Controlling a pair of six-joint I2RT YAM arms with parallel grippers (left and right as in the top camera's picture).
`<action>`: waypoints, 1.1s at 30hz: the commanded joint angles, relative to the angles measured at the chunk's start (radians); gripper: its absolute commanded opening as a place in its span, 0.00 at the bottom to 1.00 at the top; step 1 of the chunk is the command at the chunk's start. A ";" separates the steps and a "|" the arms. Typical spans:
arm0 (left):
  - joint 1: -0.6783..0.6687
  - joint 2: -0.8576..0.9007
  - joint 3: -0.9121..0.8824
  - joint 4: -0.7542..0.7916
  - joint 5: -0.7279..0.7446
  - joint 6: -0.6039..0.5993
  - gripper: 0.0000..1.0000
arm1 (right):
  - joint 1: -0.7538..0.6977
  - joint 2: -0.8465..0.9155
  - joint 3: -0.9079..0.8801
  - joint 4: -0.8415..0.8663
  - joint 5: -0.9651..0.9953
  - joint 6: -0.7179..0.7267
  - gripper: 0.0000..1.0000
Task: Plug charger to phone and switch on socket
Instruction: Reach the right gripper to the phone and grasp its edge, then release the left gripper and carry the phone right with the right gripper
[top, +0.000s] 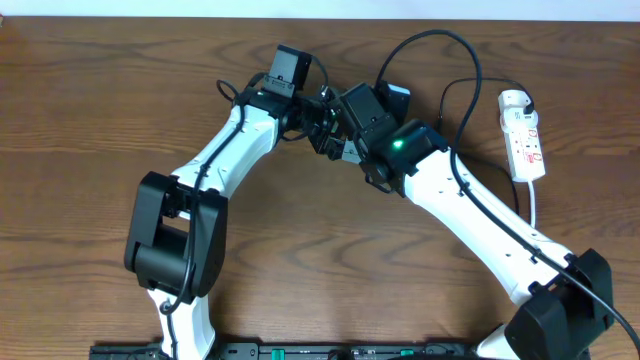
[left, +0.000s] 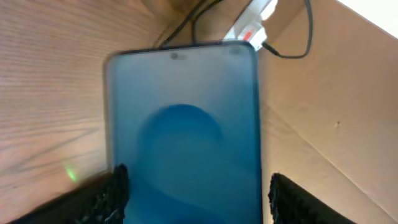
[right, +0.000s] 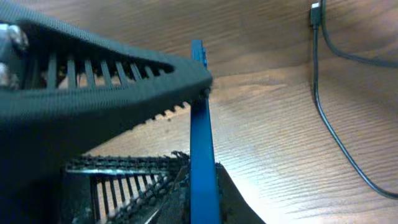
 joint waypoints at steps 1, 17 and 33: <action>-0.005 -0.028 0.003 -0.001 0.042 0.018 0.69 | 0.009 0.002 0.013 0.009 0.011 -0.008 0.02; 0.082 -0.028 0.003 0.000 0.011 0.130 0.88 | 0.001 -0.170 0.015 0.020 0.013 -0.014 0.02; 0.427 -0.031 0.003 0.150 0.383 0.185 0.97 | -0.014 -0.589 0.015 -0.076 0.060 -0.188 0.01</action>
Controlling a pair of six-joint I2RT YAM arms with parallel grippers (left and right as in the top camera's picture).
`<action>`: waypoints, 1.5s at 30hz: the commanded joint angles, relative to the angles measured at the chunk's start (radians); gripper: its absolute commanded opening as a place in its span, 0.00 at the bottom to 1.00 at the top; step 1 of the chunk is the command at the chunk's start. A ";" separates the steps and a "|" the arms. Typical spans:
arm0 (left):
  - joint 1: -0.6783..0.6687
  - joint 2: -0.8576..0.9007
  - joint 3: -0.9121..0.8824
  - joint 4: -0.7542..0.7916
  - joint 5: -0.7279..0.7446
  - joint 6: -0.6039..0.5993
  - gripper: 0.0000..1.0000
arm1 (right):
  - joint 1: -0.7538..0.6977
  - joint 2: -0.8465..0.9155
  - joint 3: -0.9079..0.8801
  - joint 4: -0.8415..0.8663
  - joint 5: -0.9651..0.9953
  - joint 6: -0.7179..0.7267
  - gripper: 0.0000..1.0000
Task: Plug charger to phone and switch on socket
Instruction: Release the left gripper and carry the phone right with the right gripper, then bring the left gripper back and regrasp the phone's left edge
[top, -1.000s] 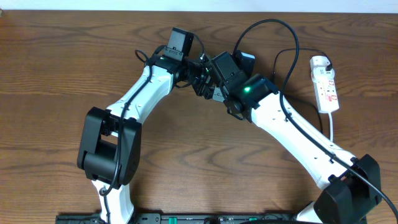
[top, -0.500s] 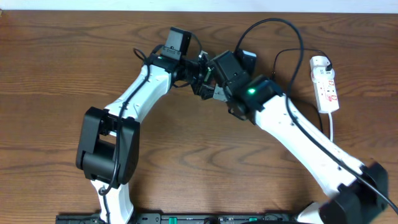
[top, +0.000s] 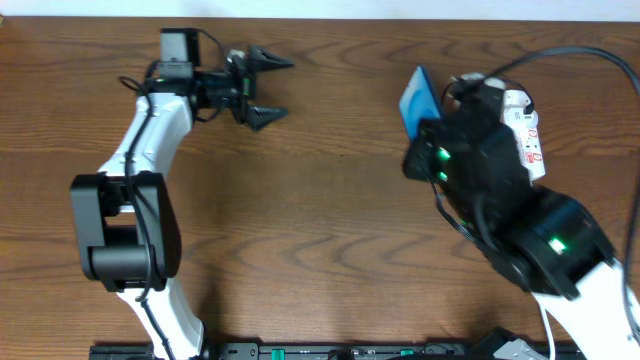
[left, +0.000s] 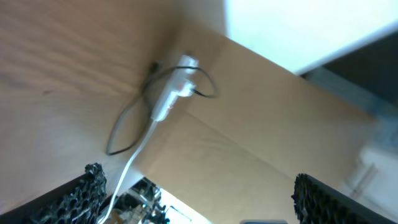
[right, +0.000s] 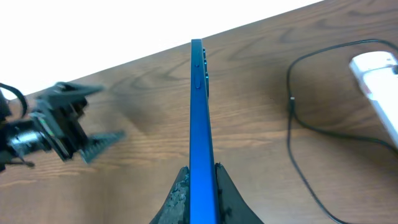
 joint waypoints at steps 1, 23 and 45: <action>0.058 -0.029 0.004 0.114 0.231 0.027 0.96 | -0.006 -0.088 0.015 -0.026 0.033 -0.016 0.01; 0.109 -0.514 0.004 0.201 0.332 0.354 0.97 | -0.273 -0.167 -0.439 0.488 -0.478 0.013 0.01; 0.086 -0.793 -0.085 -0.954 -0.296 1.275 0.97 | -0.397 0.355 -0.587 1.300 -1.332 0.202 0.01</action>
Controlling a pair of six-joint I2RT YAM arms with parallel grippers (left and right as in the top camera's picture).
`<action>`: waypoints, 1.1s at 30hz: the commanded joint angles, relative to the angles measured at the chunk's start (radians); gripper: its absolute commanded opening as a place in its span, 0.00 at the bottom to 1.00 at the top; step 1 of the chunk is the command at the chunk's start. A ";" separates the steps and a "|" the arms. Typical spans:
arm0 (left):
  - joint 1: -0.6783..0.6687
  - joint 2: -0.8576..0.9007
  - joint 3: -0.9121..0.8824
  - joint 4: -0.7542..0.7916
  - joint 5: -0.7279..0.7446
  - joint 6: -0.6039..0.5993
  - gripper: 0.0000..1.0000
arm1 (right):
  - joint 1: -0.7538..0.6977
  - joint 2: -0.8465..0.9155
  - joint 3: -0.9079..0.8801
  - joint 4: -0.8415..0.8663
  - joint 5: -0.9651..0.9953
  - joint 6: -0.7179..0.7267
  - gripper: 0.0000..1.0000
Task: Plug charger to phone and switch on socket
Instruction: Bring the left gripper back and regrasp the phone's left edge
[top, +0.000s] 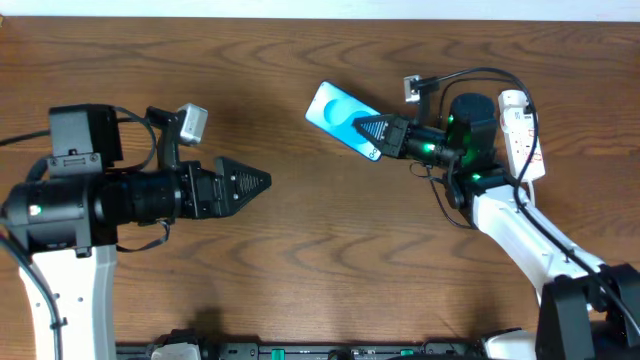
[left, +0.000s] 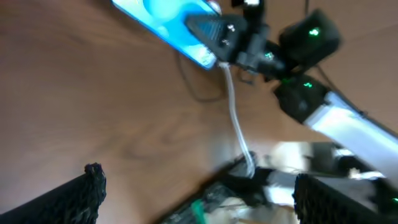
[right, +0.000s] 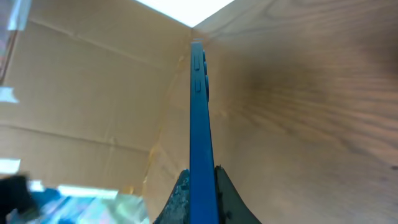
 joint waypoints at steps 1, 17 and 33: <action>-0.004 0.006 -0.066 0.123 -0.017 0.072 0.97 | -0.008 -0.013 0.009 0.042 -0.116 0.042 0.01; -0.172 0.224 -0.368 0.770 0.008 -0.557 0.99 | -0.030 -0.013 0.009 0.111 -0.226 0.120 0.01; -0.262 0.340 -0.368 1.218 -0.014 -1.154 0.98 | 0.020 -0.013 0.009 0.106 0.026 0.487 0.01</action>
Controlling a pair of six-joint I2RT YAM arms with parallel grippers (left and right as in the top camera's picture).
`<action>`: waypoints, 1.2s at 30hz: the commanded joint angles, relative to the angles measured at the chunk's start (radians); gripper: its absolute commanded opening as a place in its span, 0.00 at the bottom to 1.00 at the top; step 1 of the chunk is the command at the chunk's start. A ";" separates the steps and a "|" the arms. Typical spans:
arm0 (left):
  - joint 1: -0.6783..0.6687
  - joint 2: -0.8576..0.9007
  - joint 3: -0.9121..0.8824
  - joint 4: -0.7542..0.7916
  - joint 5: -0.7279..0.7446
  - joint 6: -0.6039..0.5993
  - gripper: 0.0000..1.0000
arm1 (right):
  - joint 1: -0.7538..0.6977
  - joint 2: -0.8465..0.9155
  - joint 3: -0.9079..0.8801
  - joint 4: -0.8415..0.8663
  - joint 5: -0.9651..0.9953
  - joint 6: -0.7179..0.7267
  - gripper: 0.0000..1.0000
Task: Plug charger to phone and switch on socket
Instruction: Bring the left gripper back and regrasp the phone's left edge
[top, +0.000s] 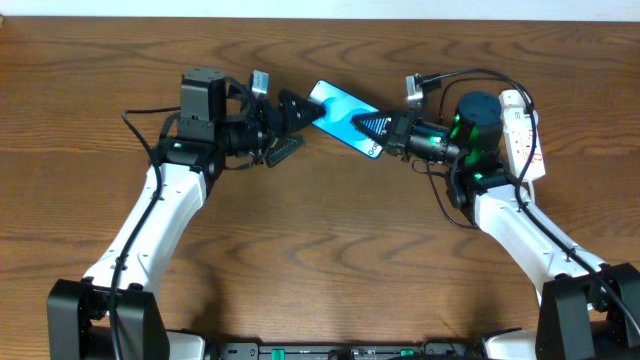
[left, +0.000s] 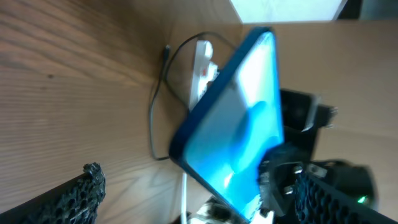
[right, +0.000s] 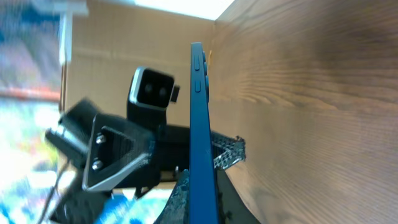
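Note:
The blue phone (top: 343, 115) is held off the table at the back middle, with my right gripper (top: 378, 137) shut on its right end. In the right wrist view the phone (right: 198, 106) shows edge-on between the pads. My left gripper (top: 292, 125) is open, its fingertips just at the phone's left end. In the left wrist view the phone (left: 239, 127) fills the space ahead of the open fingers (left: 84, 190). The charger cable's plug (top: 412, 88) lies loose behind the right wrist. The white socket strip (top: 522, 125) lies at the far right.
The black charger cable (top: 470, 75) loops from the socket strip over the right arm. The cable (left: 155, 118) and the strip (left: 203, 62) also show past the phone in the left wrist view. Cardboard walls stand beyond the table's back edge.
My left gripper has moved from the table's left side up to the phone's left end, still open. The right gripper holds the phone in nearly the same place.
First both grippers were together on the phone at the back middle. Then the right gripper held the phone near the socket strip while the left stood open far left. Then the phone was held out toward the middle, and now the open left gripper meets it.

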 joint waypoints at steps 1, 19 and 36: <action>-0.002 -0.006 0.006 0.053 -0.016 -0.196 0.98 | 0.037 -0.013 0.010 0.007 0.103 0.162 0.01; -0.025 -0.006 0.006 0.176 -0.096 -0.482 0.71 | 0.201 -0.013 0.010 -0.003 0.280 0.349 0.01; -0.025 -0.006 0.006 0.241 -0.101 -0.563 0.25 | 0.264 -0.013 0.010 -0.124 0.531 0.623 0.01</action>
